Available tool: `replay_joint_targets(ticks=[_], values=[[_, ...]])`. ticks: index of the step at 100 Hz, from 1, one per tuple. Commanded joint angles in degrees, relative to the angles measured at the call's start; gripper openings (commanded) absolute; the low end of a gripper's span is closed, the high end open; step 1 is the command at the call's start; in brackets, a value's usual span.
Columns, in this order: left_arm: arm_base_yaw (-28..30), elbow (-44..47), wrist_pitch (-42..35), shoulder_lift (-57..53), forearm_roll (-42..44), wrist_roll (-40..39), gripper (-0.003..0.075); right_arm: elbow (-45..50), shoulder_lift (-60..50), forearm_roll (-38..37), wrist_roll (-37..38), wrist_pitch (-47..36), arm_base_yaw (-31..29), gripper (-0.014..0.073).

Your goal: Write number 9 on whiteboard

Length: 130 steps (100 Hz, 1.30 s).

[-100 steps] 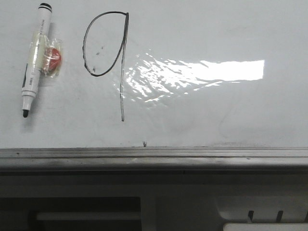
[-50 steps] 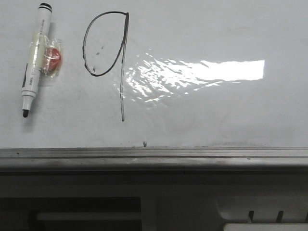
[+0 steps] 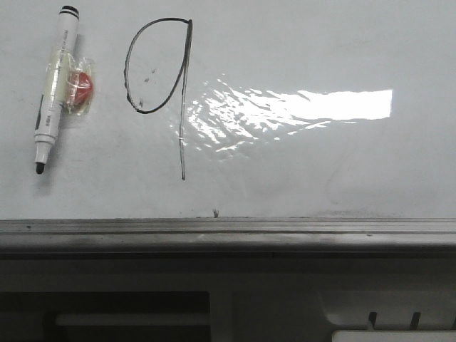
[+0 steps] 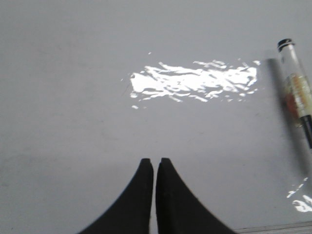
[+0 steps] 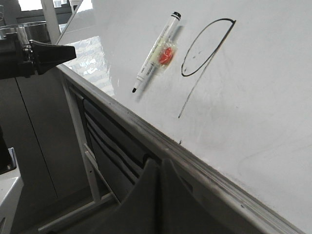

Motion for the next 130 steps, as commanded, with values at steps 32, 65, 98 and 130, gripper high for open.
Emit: replay_joint_targets(ticks=[32,65,98,130], values=[[9.64,2.28,7.49,-1.63,-1.84,-3.57,-0.002,-1.56,0.3,-0.45,-0.76,-4.62,-0.07,-0.0069],[9.64,2.28,11.34,-1.63,-4.4,-3.57,-0.002,-1.56,0.3,-0.45,-0.76,-4.62,-0.07,-0.0069],[9.64,2.28,11.34,-1.63,-4.4,-3.57,-0.002,-1.56,0.3,-0.45,-0.76,-4.62,-0.07,-0.0069],[9.64,2.28,11.34,-1.63,-4.4,-3.57,-0.002,2.46,0.06,-0.45,-0.76,-8.4,-0.07,-0.0069]])
